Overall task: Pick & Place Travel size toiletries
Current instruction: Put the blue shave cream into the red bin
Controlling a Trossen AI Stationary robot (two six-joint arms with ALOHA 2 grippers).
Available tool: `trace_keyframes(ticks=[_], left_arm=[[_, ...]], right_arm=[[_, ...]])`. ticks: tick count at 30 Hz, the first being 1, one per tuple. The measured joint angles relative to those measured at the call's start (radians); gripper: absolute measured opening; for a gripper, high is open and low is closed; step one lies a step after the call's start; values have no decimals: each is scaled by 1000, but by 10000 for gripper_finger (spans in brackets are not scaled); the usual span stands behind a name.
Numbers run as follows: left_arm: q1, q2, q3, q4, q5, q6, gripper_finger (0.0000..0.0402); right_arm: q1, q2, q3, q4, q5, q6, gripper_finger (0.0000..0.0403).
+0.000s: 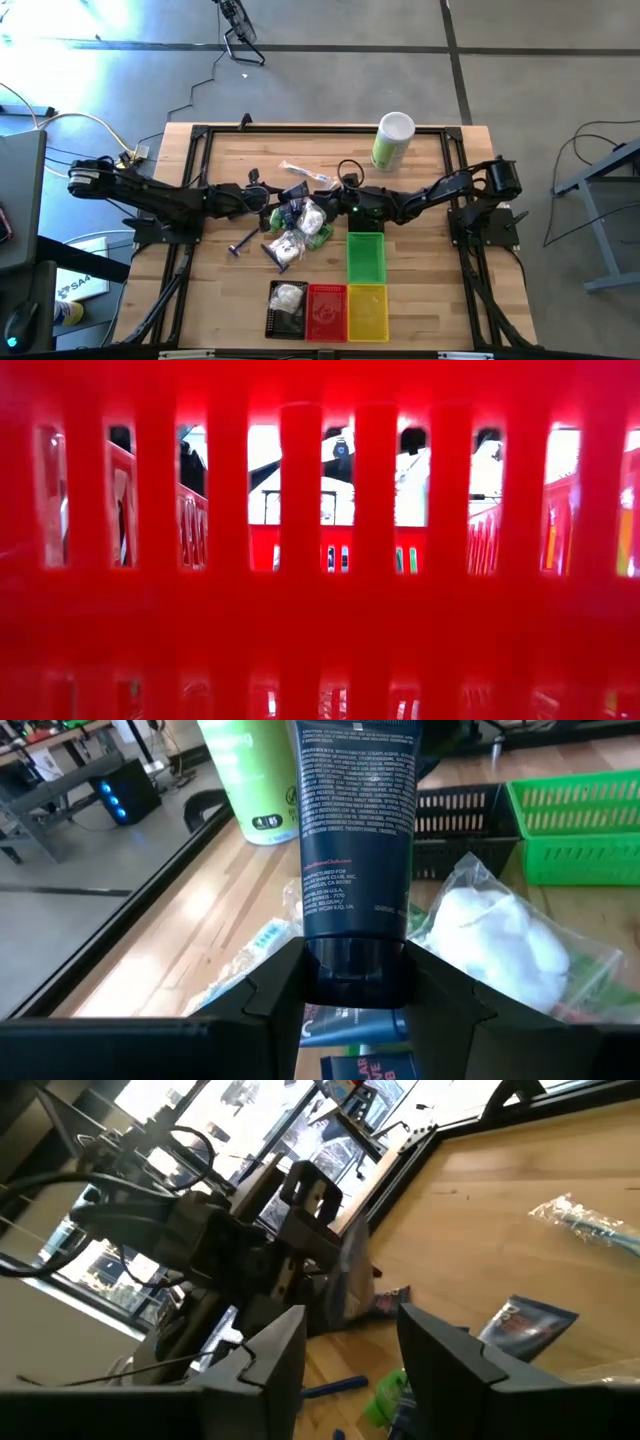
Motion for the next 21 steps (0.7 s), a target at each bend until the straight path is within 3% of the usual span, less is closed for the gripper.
trace_keyframes(ticks=[7, 11, 21], left_arm=[[-45, 108, 64, -4, -4, 44, 135], [-77, 161, 106, -5, -64, 68, 135], [-77, 174, 118, -71, -163, 68, 135]], right_arm=[[0, 0, 0, -6, 7, -3, 144], [0, 0, 0, -24, 7, -3, 144], [0, 0, 0, -60, -4, -2, 144]])
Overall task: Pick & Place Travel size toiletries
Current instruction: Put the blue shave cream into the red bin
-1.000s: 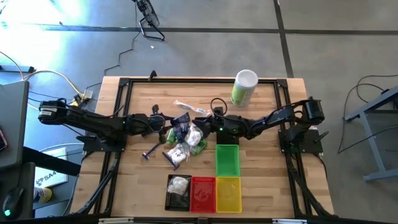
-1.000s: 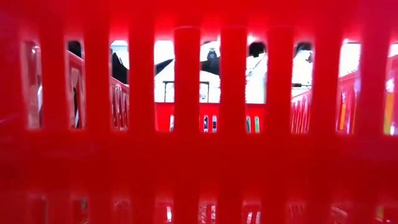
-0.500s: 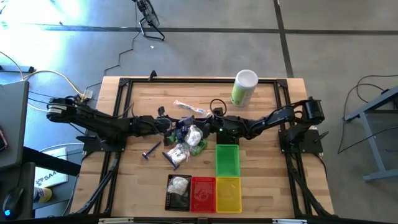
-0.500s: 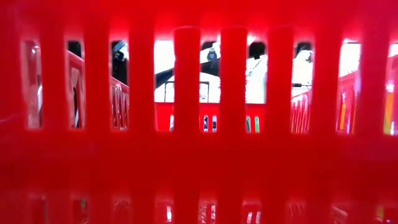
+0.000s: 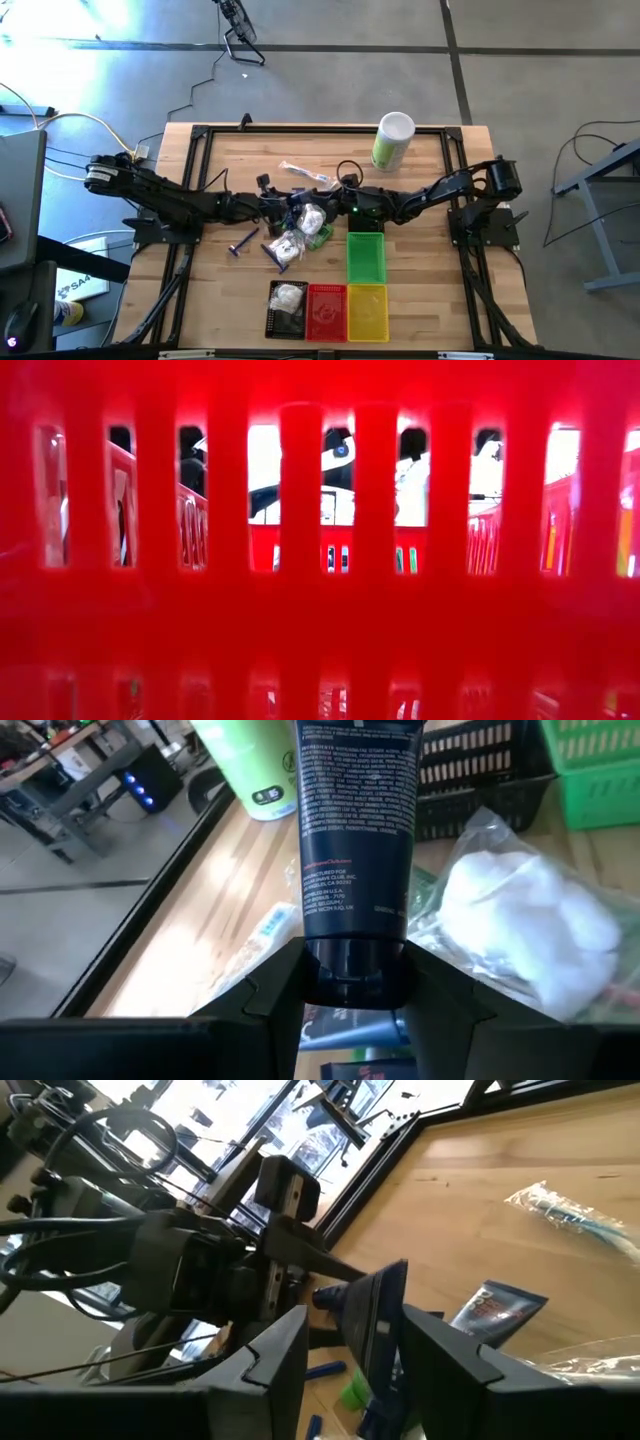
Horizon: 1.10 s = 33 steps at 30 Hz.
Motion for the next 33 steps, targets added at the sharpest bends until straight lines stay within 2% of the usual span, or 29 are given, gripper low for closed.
trace_keyframes(ticks=[14, 17, 33], left_arm=[[0, 0, 0, 5, 8, -1, 135], [1, 0, 0, 5, 46, -1, 135], [1, 0, 0, 6, 55, -1, 135]], right_arm=[[0, 0, 0, -45, 11, 0, 144], [0, 0, 0, -45, 11, 0, 142], [0, 0, 0, -56, 9, -24, 10]])
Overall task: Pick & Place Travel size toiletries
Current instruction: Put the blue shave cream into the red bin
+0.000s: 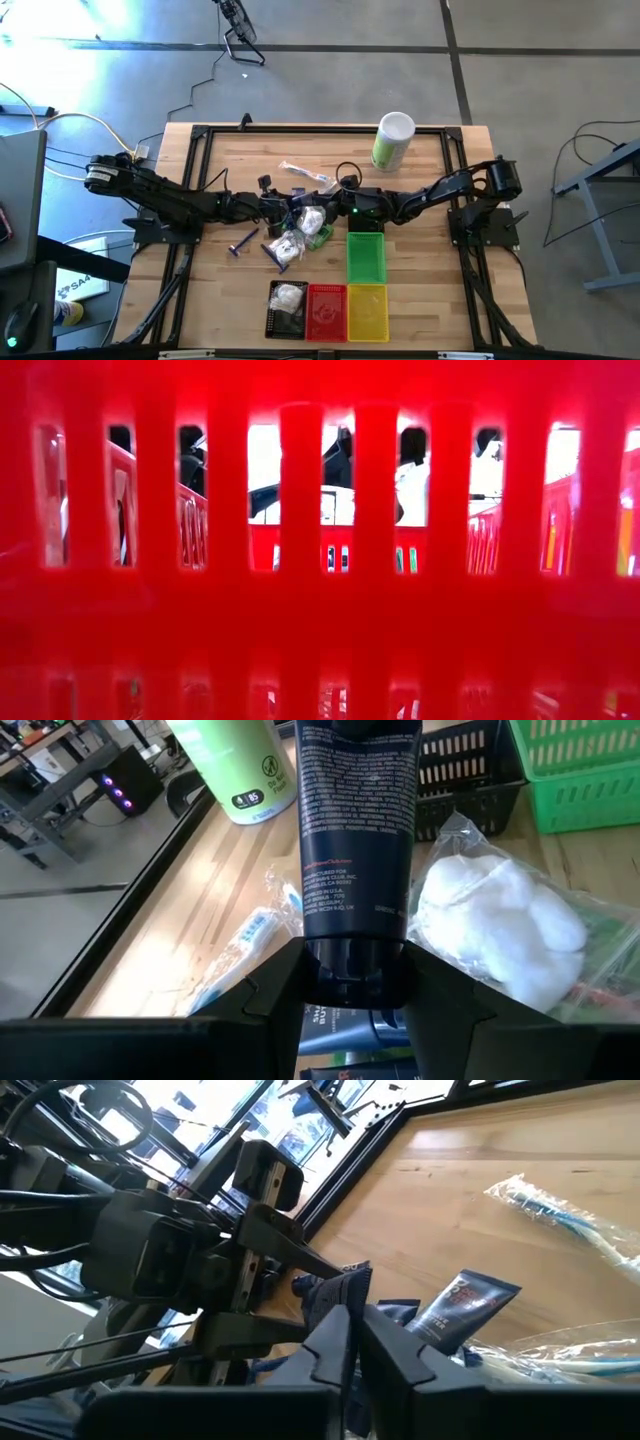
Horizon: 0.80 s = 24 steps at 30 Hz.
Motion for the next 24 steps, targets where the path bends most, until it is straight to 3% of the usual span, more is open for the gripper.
trace_keyframes(ticks=[24], left_arm=[[0, 0, 0, 2, 0, -4, 160]], right_arm=[[0, 0, 0, -30, -3, -19, 3]])
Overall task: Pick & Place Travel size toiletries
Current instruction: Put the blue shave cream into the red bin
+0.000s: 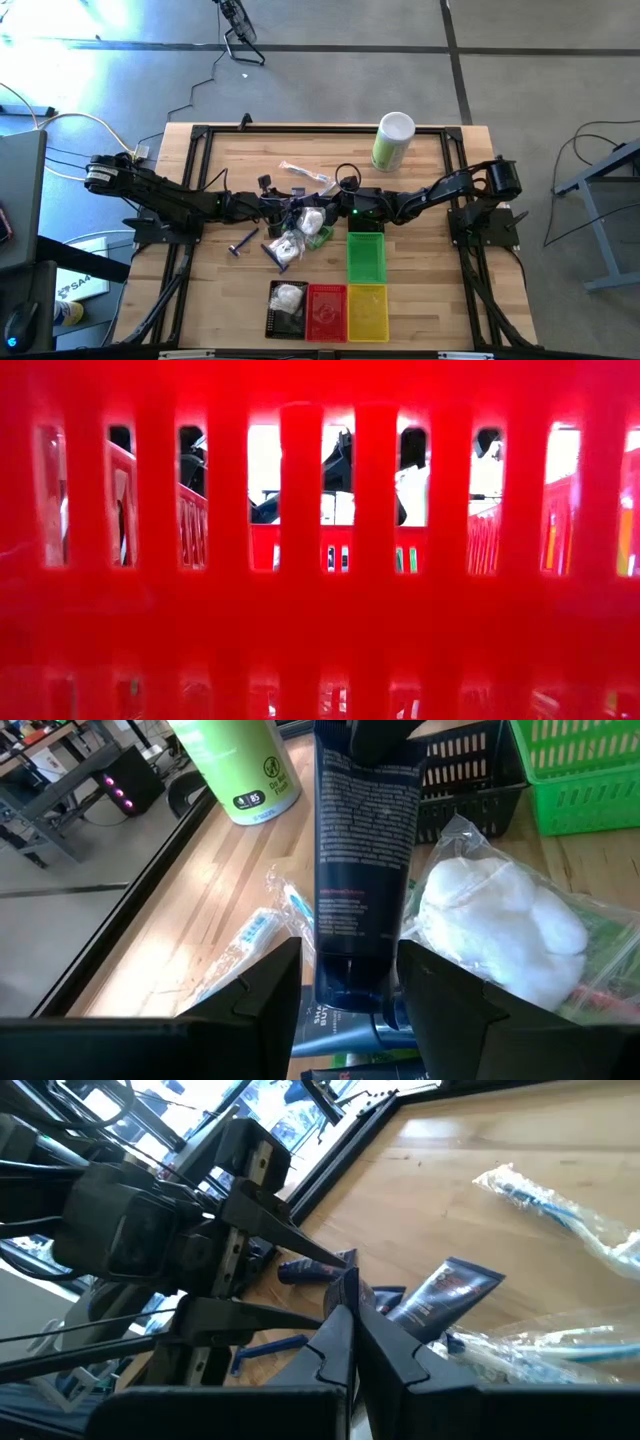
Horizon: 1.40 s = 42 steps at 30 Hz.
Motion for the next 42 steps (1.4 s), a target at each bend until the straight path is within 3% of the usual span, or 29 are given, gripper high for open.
trace_keyframes(ticks=[12, 17, 28, 34, 42], left_arm=[[0, 0, 0, -8, -59, -22, 161], [0, 0, 0, -20, -59, -18, 161], [0, 0, 0, -56, -65, 0, 161], [0, 0, 0, -56, -63, 4, 161], [0, 0, 0, -56, -62, 4, 161]], right_arm=[[0, -7, 0, -2, 3, -63, 3], [0, -56, 0, -46, -41, -89, 3], [62, -293, 0, -454, -64, -105, 3], [125, -371, 0, -473, -217, -105, 3], [204, -350, 0, -475, -343, -14, 3]])
